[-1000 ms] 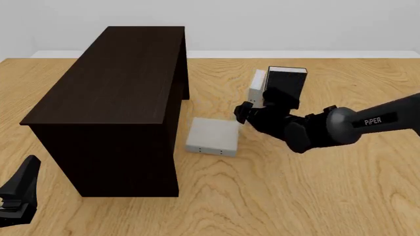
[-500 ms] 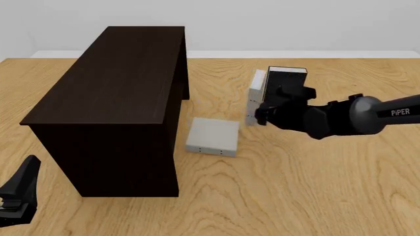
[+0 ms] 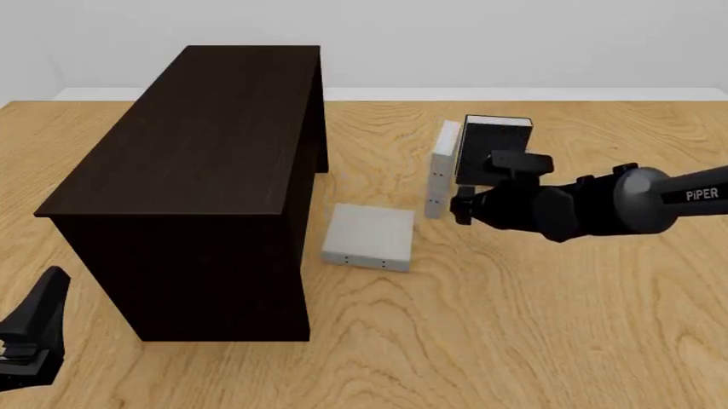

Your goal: Pick up the book on the right and place it under the cabinet shelf.

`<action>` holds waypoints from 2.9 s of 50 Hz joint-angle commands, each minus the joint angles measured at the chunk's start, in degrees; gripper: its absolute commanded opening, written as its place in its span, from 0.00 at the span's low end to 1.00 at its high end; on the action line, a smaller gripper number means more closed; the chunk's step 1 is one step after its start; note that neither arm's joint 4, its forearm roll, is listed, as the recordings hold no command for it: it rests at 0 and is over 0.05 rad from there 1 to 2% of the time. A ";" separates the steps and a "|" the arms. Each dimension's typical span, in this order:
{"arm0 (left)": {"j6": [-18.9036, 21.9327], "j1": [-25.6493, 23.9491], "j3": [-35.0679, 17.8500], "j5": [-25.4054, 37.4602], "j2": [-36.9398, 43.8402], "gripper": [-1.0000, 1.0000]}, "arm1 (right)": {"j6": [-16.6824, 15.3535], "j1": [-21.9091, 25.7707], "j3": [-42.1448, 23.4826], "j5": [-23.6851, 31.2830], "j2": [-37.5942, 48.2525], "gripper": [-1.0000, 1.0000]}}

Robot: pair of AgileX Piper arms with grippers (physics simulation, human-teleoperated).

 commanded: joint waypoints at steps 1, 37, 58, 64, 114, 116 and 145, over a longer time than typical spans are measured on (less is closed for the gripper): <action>-0.03 -0.05 0.03 0.45 -0.37 1.00 | 1.71 0.60 -0.33 -0.92 0.13 1.00; 0.08 -0.07 0.11 0.13 -0.30 1.00 | 4.77 7.13 1.35 -2.40 2.35 1.00; 0.13 -0.07 0.06 1.05 -1.20 1.00 | 5.32 9.67 -0.94 -2.55 6.11 1.00; 0.13 -0.06 0.06 0.88 -1.03 1.00 | 5.44 10.15 -1.86 -2.39 7.09 1.00; 0.12 -0.07 0.07 0.87 -1.00 1.00 | 5.44 17.44 -8.06 1.45 8.31 1.00; 0.12 -0.06 0.06 0.88 -1.05 1.00 | 5.69 18.15 -8.48 1.56 8.39 1.00; 0.13 -0.07 0.06 0.88 -1.03 1.00 | 5.98 22.38 -15.53 4.16 11.84 1.00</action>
